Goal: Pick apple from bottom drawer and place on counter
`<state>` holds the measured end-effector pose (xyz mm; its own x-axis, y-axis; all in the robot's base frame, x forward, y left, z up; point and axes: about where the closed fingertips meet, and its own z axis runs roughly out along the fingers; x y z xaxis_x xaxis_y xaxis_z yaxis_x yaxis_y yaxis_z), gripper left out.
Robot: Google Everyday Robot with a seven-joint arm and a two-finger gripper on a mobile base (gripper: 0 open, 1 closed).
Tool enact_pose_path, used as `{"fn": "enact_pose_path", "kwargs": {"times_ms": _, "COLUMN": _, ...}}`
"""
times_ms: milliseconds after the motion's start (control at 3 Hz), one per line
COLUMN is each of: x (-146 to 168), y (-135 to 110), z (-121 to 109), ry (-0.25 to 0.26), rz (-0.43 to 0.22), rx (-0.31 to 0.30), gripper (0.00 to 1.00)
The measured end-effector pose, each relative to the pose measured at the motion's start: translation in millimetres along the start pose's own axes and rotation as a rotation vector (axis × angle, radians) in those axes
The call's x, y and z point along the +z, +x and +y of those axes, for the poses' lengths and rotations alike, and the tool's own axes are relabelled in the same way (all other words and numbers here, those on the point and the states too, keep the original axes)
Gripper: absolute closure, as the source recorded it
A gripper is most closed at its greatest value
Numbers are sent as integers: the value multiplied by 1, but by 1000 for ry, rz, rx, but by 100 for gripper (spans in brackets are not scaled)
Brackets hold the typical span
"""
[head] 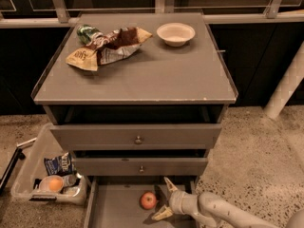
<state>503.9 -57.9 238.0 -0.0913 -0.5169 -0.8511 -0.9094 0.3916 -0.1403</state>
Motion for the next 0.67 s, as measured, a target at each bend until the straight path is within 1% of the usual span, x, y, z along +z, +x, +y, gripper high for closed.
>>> {"fn": "enact_pose_path", "kwargs": {"times_ms": 333, "x": 16, "y": 6, "z": -2, "ry": 8, "rz": 38, "rx": -52, "gripper": 0}}
{"fn": "enact_pose_path", "kwargs": {"times_ms": 667, "x": 30, "y": 14, "z": -4, "ry": 9, "rz": 83, "rx": -88, "gripper": 0}}
